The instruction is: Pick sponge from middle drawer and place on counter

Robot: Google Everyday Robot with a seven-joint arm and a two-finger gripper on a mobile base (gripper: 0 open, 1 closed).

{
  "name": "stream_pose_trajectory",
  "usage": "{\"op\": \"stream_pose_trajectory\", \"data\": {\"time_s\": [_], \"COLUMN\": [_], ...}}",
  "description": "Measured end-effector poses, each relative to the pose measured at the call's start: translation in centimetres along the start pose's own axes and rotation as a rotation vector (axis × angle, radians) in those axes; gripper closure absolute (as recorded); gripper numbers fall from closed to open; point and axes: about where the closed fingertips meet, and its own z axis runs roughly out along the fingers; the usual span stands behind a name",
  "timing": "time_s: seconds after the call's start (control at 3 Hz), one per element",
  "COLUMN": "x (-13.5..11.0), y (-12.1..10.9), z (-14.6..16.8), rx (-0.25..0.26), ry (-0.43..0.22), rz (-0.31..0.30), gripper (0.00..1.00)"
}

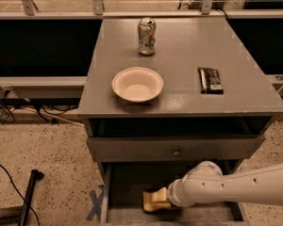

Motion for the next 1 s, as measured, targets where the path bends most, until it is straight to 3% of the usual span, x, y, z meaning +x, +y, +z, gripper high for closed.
{"op": "stream_pose_trajectory", "data": {"time_s": [0.67,1.0], "x": [1.4,1.4], "y": [0.0,0.0], "z": [1.8,2.7], "rx": [-0.009,-0.005], "ry": [-0.017,-0.033], "rz": [-0.037,-0.038], "gripper": [0.53,0.47]}}
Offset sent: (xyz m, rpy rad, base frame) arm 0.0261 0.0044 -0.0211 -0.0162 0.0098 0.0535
